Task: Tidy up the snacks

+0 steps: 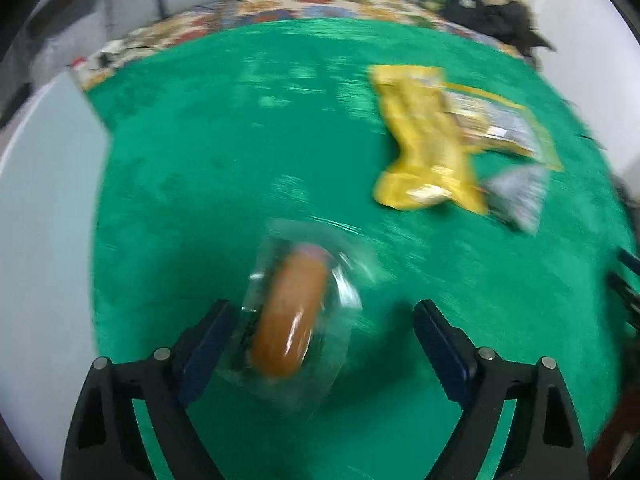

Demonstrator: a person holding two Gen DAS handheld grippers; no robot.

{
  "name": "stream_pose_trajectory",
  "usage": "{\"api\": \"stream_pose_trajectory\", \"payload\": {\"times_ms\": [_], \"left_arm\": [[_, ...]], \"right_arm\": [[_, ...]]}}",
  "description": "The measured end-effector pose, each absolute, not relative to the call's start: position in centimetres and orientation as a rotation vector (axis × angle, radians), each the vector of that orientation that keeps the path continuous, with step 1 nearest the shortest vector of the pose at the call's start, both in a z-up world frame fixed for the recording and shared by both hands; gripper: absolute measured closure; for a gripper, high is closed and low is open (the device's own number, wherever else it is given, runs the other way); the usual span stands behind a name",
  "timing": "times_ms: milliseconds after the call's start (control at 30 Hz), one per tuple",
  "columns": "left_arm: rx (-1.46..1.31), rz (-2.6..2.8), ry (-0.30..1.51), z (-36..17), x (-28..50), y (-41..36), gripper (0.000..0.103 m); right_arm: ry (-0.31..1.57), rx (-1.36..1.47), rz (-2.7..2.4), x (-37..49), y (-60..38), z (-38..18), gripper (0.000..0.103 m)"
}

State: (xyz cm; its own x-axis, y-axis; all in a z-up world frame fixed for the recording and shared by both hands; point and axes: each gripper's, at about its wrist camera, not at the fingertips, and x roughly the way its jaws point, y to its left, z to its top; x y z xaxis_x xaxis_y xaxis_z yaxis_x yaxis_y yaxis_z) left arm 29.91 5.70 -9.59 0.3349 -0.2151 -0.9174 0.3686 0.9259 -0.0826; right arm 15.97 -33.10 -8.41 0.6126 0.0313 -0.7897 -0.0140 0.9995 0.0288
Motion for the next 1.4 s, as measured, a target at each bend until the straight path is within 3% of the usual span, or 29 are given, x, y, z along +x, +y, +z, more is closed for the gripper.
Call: {"api": "stream_pose_trajectory", "payload": {"times_ms": [367,433,467,500,667,867,933,1033,1167,1367,1400], "left_arm": [[0.148,-0.267,1.125,-9.7,30.8,6.7,0.017],[0.168,-0.269,1.110,-9.6,30.7,6.1,0.030],[0.186,-0.266,1.103,-9.6,30.6,5.7,0.044],[0.201,-0.265,1.097,-9.5,30.4,5.3,0.052],[0.123,-0.214,1.110,-8.9,28.9,5.7,0.062],[-0.012,-0.169,1.156,-9.1,22.4,4.9,0.063],[0.019,-0.161,1.143,-9.2,20.4,3.8,0.060],[0.038,-0.135,1.110,-9.9,18.6,2.6,0.049],[0.040,-0.148,1.055,-10.2,18.6,1.8,0.023],[0.094,-0.108,1.007,-11.2,18.6,2.0,0.000],[0.091,-0.105,0.988,-11.3,18.5,2.2,0.000]], "right_arm": [[0.911,0.022,0.024,16.0,-33.1,-8.4,0.016],[0.911,0.022,0.024,16.0,-33.1,-8.4,0.016],[0.911,0.023,0.024,16.0,-33.1,-8.4,0.016],[0.911,0.023,0.024,16.0,-33.1,-8.4,0.016],[0.911,0.023,0.024,16.0,-33.1,-8.4,0.015],[0.911,0.023,0.024,16.0,-33.1,-8.4,0.015],[0.911,0.022,0.023,15.9,-33.1,-8.4,0.015],[0.912,0.019,0.023,16.0,-33.1,-8.4,0.015],[0.912,0.018,0.024,16.0,-33.1,-8.4,0.014],[0.914,0.016,0.025,16.0,-33.0,-8.5,0.013],[0.914,0.017,0.025,16.0,-33.0,-8.5,0.013]]}}
